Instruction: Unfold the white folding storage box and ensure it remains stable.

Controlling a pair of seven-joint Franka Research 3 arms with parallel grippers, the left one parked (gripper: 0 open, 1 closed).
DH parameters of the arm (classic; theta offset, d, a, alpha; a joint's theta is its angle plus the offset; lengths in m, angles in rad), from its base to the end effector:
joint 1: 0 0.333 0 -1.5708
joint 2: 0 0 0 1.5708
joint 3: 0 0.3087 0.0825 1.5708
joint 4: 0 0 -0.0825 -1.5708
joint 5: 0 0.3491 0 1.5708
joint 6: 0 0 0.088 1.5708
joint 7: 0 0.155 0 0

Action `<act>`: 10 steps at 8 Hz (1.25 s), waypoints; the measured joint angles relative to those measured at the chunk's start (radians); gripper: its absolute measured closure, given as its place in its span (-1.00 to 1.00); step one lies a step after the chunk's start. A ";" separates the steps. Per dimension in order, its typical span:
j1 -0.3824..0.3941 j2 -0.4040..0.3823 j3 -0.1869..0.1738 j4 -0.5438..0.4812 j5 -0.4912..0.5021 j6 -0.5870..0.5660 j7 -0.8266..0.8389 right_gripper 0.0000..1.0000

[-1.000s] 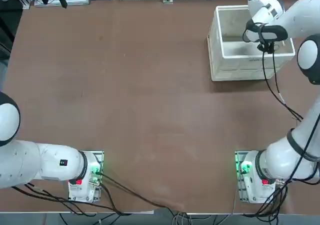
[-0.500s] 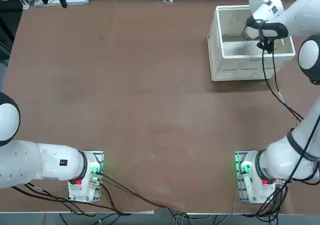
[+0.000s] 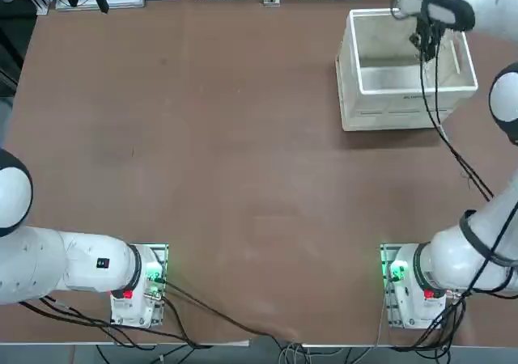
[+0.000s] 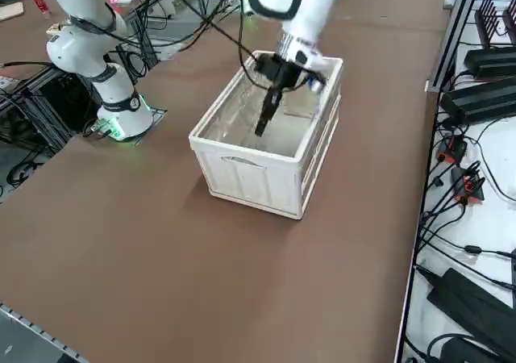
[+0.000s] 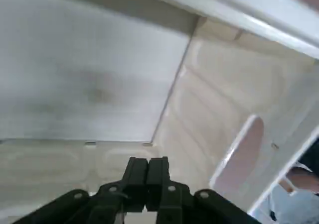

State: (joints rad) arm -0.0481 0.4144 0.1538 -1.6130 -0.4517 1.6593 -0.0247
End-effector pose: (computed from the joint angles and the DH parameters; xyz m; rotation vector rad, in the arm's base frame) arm 0.5858 -0.0102 0.3380 2.6931 0.3419 -0.4714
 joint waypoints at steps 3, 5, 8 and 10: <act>-0.014 -0.086 -0.004 0.062 0.179 -0.071 -0.059 0.95; -0.022 -0.110 -0.011 0.166 0.271 -0.166 -0.137 0.61; -0.042 -0.154 -0.014 0.266 0.358 -0.222 -0.151 -0.49; -0.044 -0.194 -0.012 0.293 0.369 -0.223 -0.115 -1.00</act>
State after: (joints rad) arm -0.0919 0.2201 0.1422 -1.3200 -0.0830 1.4362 -0.1392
